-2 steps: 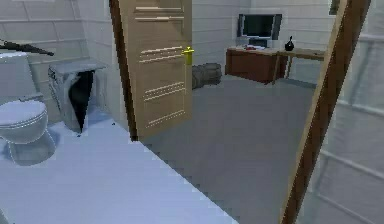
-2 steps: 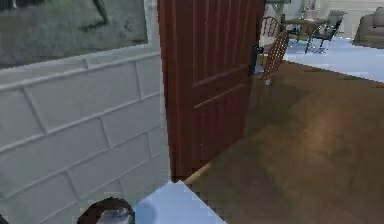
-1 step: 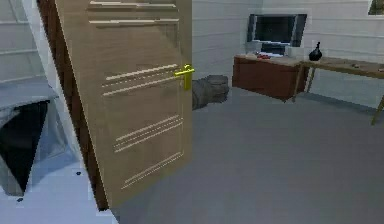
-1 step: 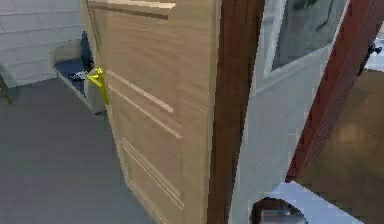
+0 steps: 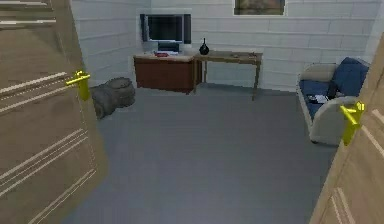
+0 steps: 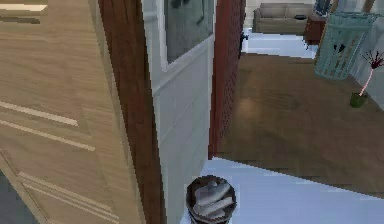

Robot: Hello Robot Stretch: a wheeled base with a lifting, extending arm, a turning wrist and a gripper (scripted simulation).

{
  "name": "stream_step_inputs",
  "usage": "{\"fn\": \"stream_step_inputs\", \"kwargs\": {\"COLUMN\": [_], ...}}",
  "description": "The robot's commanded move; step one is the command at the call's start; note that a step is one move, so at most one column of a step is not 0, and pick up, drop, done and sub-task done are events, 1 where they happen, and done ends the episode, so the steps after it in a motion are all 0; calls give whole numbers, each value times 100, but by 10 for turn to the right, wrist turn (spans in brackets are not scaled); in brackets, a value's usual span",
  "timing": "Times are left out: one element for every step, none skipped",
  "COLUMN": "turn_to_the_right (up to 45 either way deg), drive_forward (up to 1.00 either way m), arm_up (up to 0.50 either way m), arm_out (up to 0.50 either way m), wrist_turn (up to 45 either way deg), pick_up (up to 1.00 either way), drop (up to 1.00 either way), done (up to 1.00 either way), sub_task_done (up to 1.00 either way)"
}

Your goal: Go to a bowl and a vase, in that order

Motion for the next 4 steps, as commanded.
{"fn": "stream_step_inputs", "kwargs": {"turn_to_the_right": [0,120,0,30], "drive_forward": [10,0,100,0], "arm_up": [0,0,0,0], "arm_out": [0,0,0,0], "wrist_turn": [0,0,0,0], "pick_up": [0,0,0,0], "drop": [0,0,0,0], "done": [0,0,0,0], "sub_task_done": [0,0,0,0]}}
